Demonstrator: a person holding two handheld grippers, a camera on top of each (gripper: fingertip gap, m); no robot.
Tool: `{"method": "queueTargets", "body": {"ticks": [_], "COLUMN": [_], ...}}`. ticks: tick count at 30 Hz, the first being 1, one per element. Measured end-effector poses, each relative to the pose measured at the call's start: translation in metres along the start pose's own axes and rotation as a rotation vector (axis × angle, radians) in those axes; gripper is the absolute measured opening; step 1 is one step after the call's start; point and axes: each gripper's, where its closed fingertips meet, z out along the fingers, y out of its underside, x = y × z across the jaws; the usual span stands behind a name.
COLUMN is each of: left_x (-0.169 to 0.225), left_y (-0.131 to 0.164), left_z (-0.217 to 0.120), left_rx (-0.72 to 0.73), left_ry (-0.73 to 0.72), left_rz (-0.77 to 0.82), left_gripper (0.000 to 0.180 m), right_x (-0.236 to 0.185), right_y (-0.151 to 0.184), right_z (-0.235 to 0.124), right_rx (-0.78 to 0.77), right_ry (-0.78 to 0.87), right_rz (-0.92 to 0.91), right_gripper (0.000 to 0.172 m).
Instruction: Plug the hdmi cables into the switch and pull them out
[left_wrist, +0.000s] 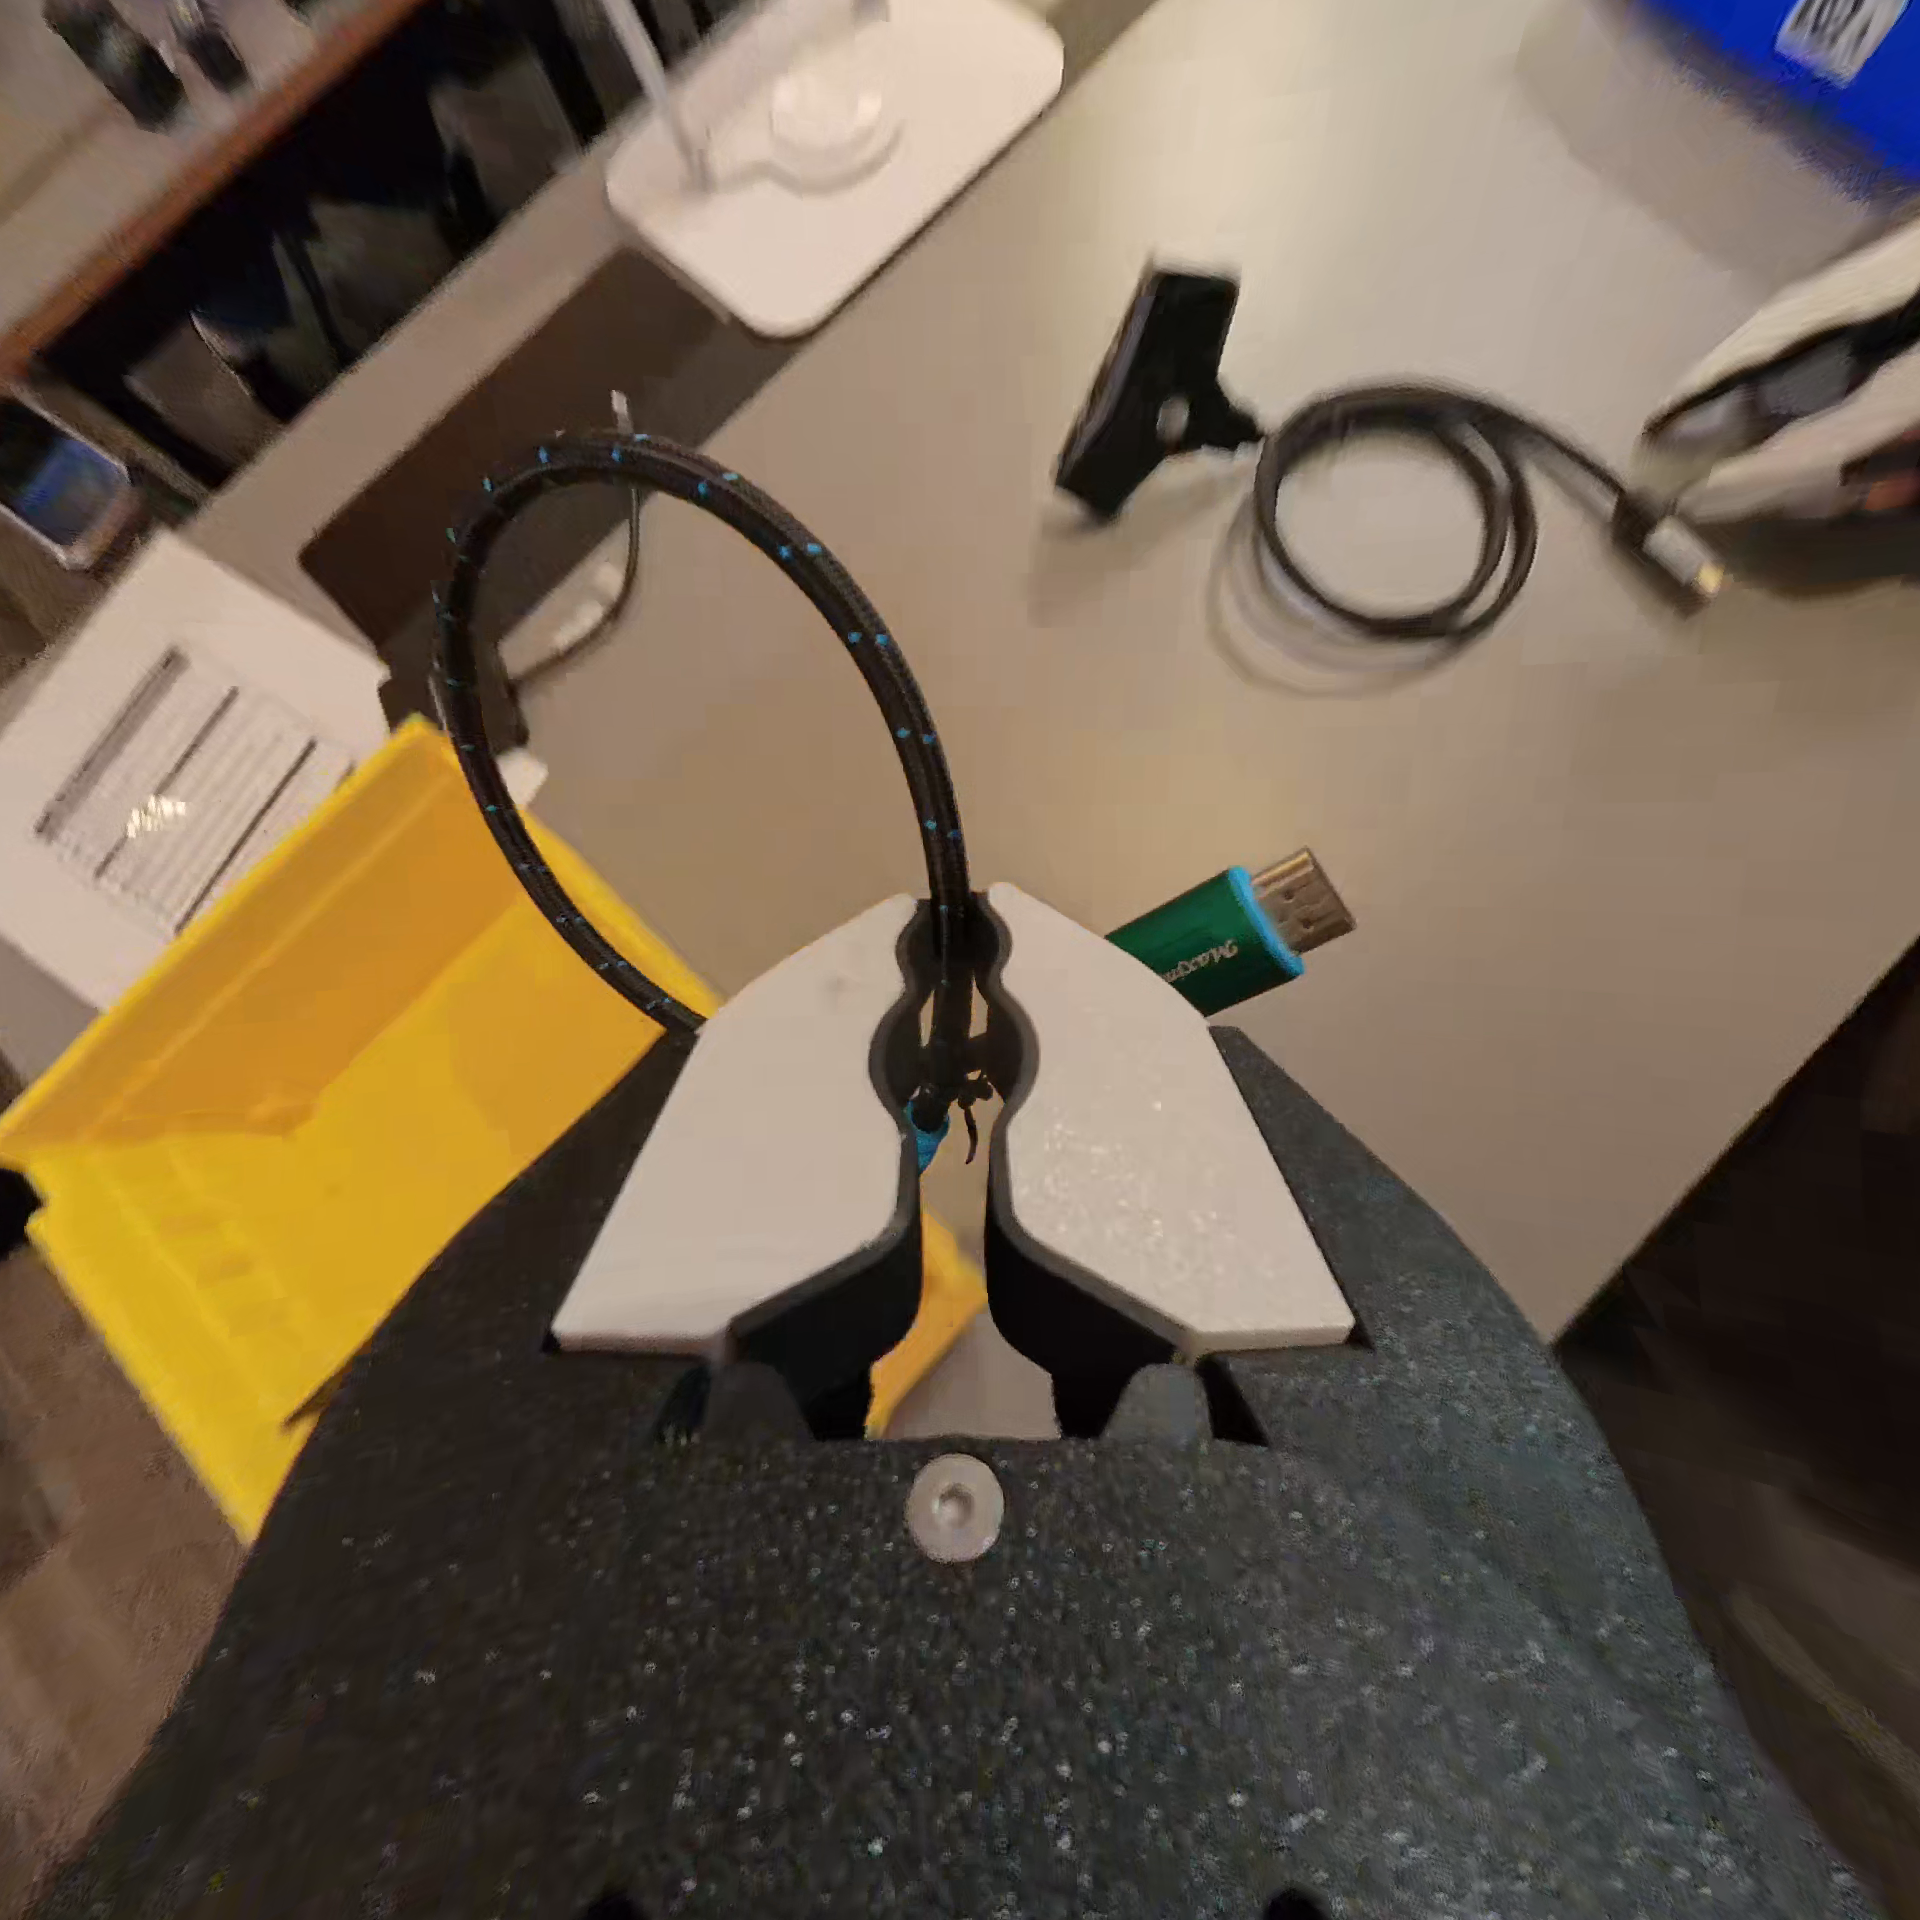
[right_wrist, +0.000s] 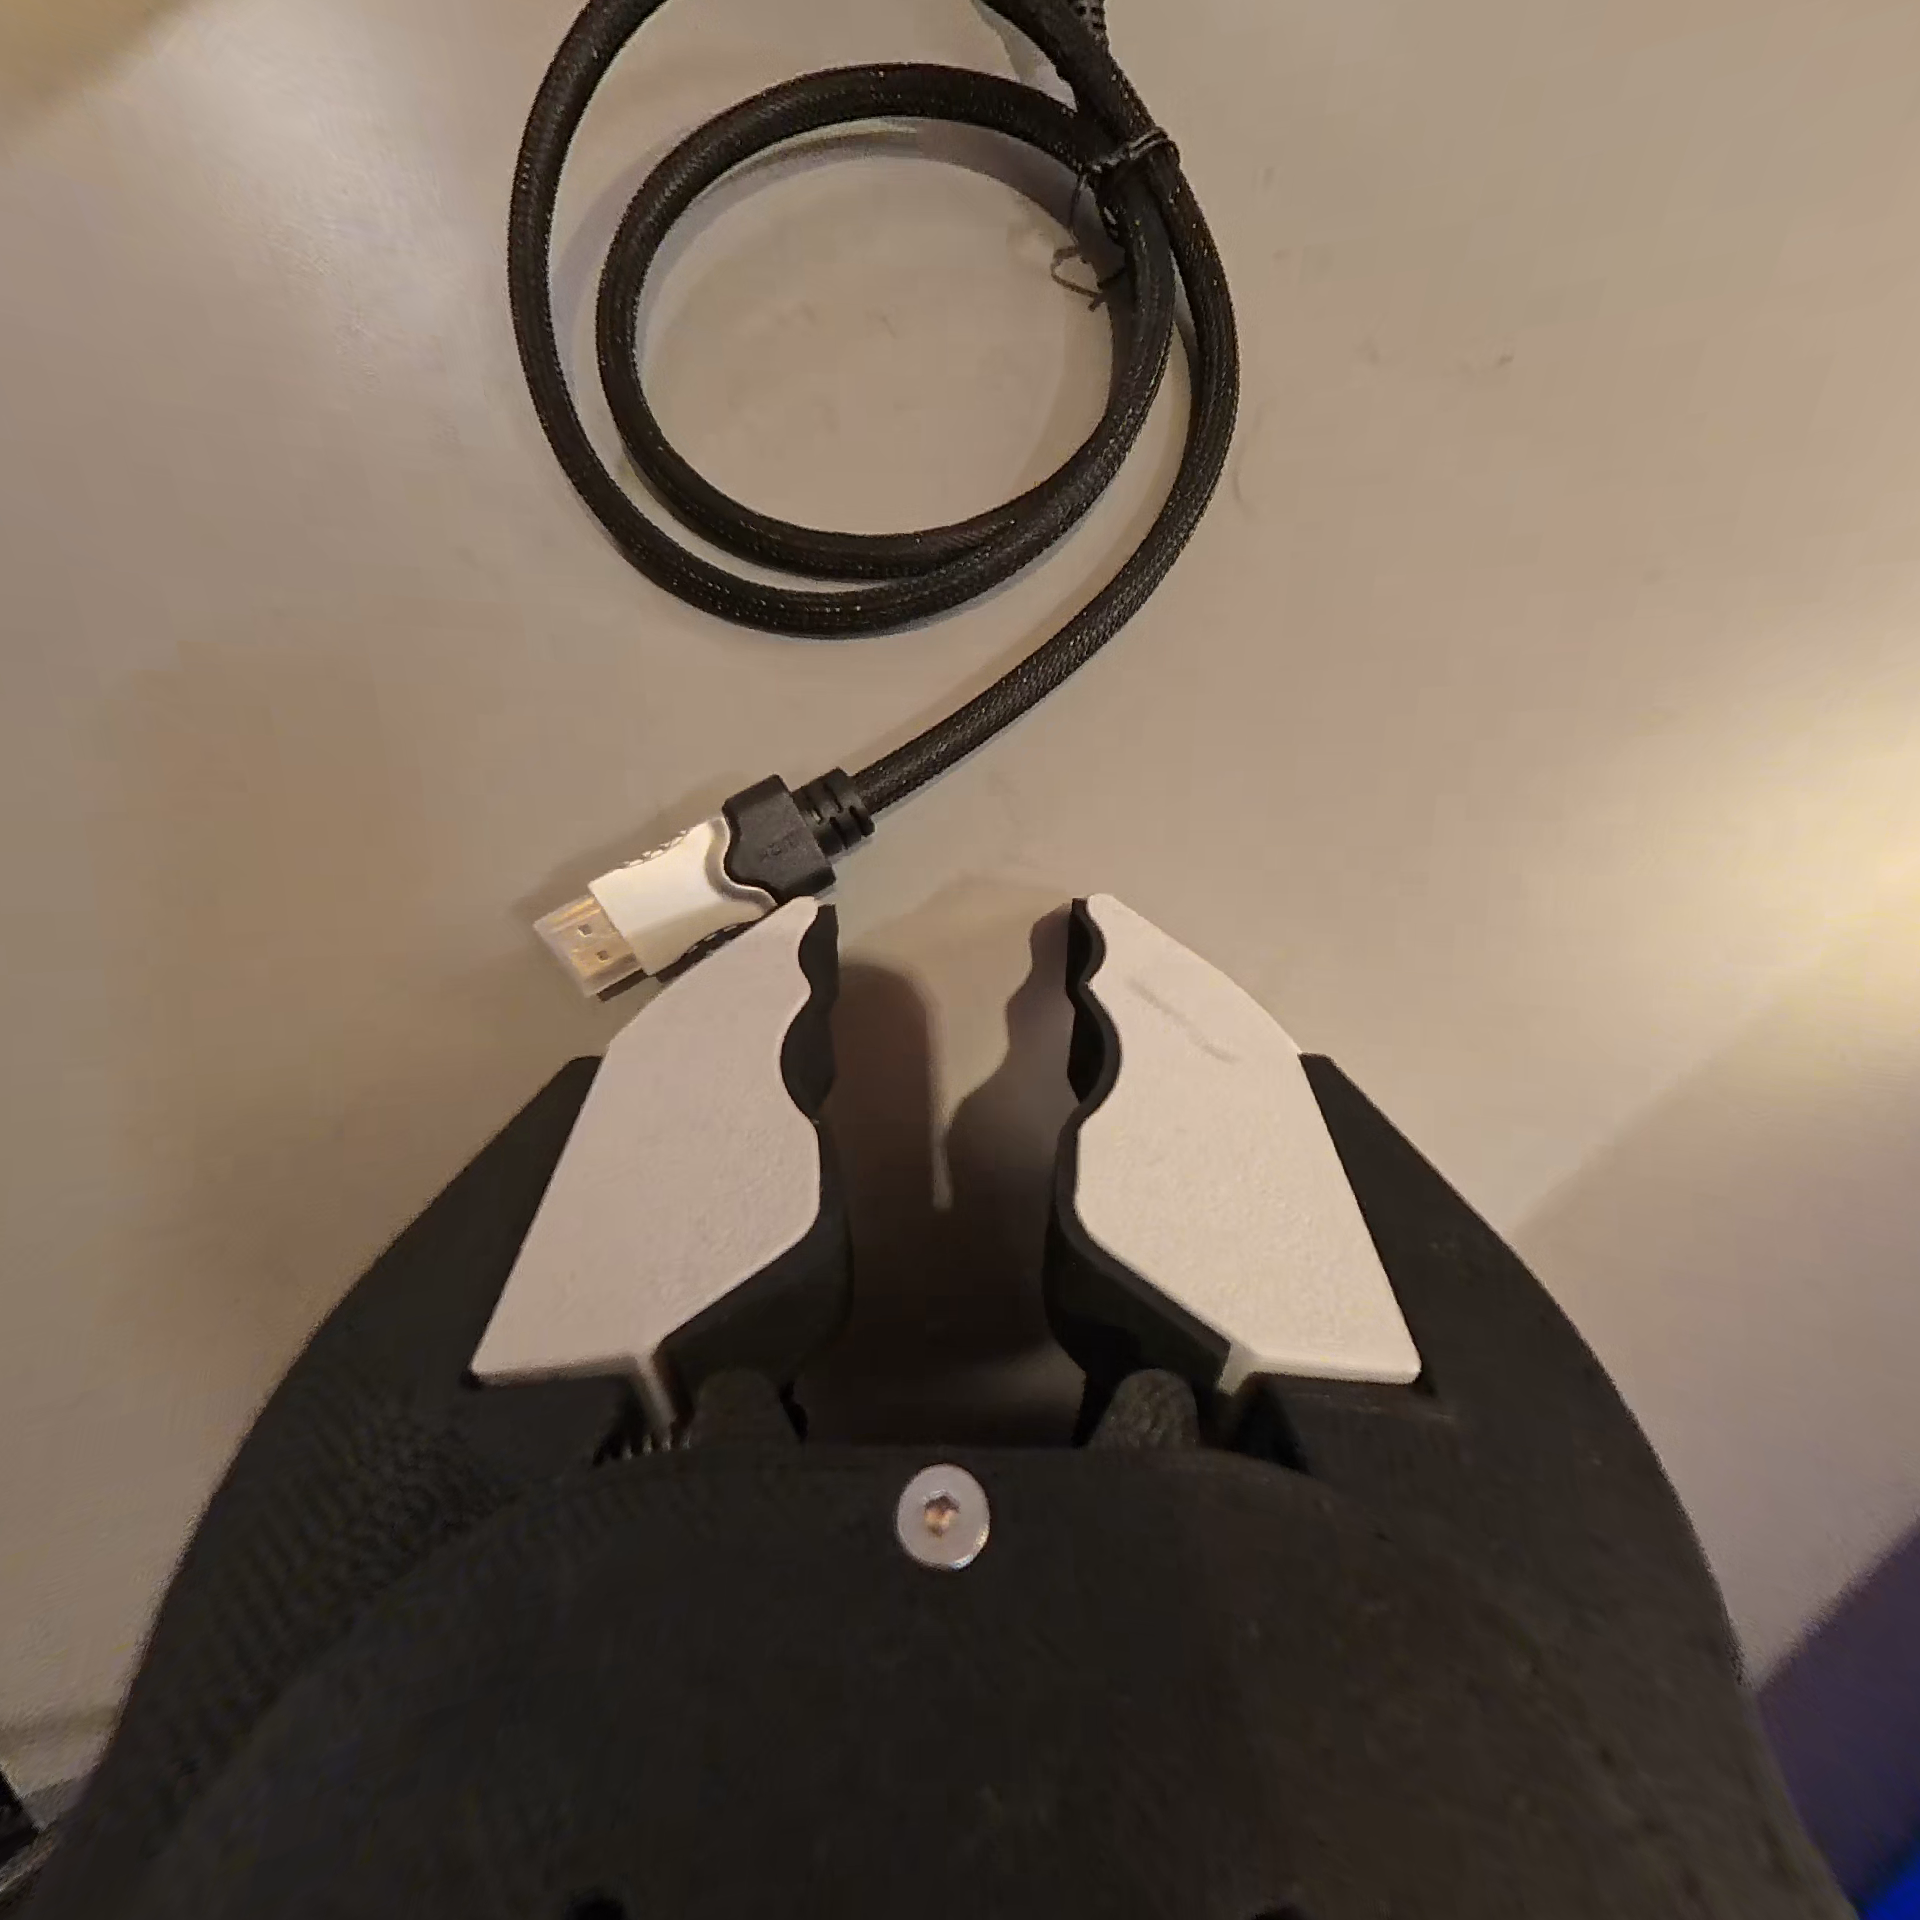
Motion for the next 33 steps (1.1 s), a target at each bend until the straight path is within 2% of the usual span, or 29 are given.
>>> {"method": "queueTargets", "body": {"ticks": [1, 5, 10, 13, 17, 21, 24, 26, 30, 32, 33], "left_x": [0.005, 0.021, 0.023, 0.018, 0.004, 0.000, -0.001, -0.006, -0.014, -0.016, -0.015], "left_y": [-0.015, -0.070, -0.118, -0.130, -0.124, -0.117, -0.123, -0.121, -0.115, -0.115, -0.115], "left_z": [0.011, 0.063, 0.142, 0.191, 0.241, 0.257, 0.247, 0.250, 0.266, 0.270, 0.272], "left_rx": [0.046, 0.239, 0.484, 0.565, 0.583, 0.704, 0.774, 0.768, 0.696, 0.676, 0.668], "left_ry": [-0.011, -0.026, -0.068, -0.142, -0.290, -0.351, -0.372, -0.382, -0.317, -0.302, -0.285], "left_rz": [-0.008, -0.039, -0.172, -0.160, -0.105, -0.155, -0.122, -0.096, -0.167, -0.179, -0.176], "left_gripper": [0.006, 0.006, 0.006, 0.006, 0.007, 0.006, 0.007, 0.007, 0.007, 0.007, 0.007], "right_x": [-0.001, 0.000, 0.013, 0.019, 0.024, 0.027, 0.034, 0.037, 0.028, 0.022, 0.022], "right_y": [0.000, -0.005, -0.053, -0.083, -0.113, -0.145, -0.171, -0.188, -0.208, -0.208, -0.204], "right_z": [0.000, -0.002, -0.008, 0.002, 0.025, 0.043, 0.057, 0.069, 0.099, 0.115, 0.123], "right_rx": [-0.001, 0.032, 0.215, 0.265, 0.261, 0.286, 0.318, 0.339, 0.287, 0.223, 0.182], "right_ry": [-0.002, -0.010, -0.011, -0.051, -0.076, -0.077, -0.086, -0.118, -0.230, -0.249, -0.232], "right_rz": [-0.003, -0.008, 0.000, 0.013, -0.003, -0.050, -0.048, -0.016, 0.020, -0.004, -0.019], "right_gripper": [0.043, 0.044, 0.042, 0.043, 0.045, 0.047, 0.048, 0.051, 0.059, 0.049, 0.034]}}
